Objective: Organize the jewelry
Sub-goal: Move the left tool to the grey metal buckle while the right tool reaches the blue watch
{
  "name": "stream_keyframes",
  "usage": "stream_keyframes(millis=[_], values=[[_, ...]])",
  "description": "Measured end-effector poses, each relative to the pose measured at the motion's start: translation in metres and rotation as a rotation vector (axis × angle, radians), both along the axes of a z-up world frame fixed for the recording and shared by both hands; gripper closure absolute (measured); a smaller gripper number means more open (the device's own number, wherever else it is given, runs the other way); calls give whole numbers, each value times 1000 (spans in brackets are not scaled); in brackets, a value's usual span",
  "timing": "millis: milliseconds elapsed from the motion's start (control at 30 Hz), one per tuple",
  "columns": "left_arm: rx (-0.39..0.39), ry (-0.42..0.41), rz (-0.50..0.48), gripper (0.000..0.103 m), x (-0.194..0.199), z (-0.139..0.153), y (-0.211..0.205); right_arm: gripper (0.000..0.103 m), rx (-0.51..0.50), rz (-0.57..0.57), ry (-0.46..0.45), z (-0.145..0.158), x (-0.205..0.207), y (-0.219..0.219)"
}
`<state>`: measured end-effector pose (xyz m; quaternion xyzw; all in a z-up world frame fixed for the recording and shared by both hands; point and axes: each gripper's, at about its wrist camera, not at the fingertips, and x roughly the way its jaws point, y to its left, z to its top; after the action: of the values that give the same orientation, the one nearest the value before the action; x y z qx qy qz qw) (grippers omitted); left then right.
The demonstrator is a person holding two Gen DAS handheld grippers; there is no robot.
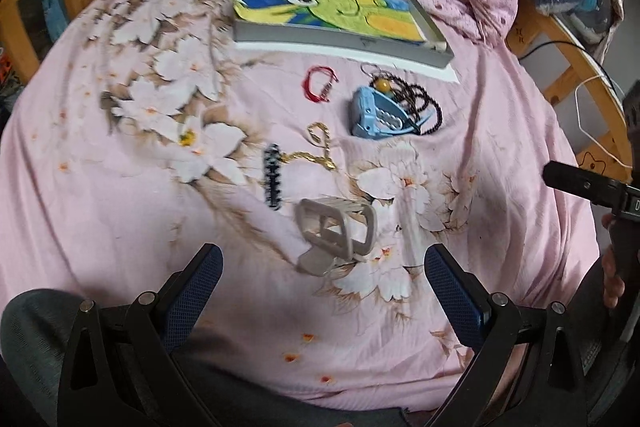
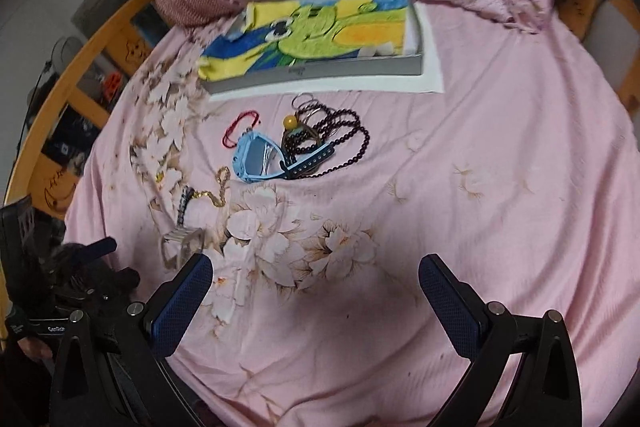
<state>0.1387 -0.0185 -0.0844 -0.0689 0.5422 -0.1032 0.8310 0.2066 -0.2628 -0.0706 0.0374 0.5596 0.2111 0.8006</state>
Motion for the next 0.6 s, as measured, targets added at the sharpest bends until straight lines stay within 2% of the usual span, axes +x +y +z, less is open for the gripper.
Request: stream_keyframes(millis=[100,200,267,367,600], values=[[4,27,-21,9,8,-12,-8,0,-4,48,20,-12,14,3],[13,53,-26,20,15,-22,-12,0,22,103,29,-21,28,7],[26,74,-19,35,19,-30,-14,0,41,142,23,-26,39,12],[24,103,2,50,24,-39,-13,0,59,208,1,-32,52,23],[6,100,47,75,31,-41,-7,2,91,347,-23,-48,69,57]])
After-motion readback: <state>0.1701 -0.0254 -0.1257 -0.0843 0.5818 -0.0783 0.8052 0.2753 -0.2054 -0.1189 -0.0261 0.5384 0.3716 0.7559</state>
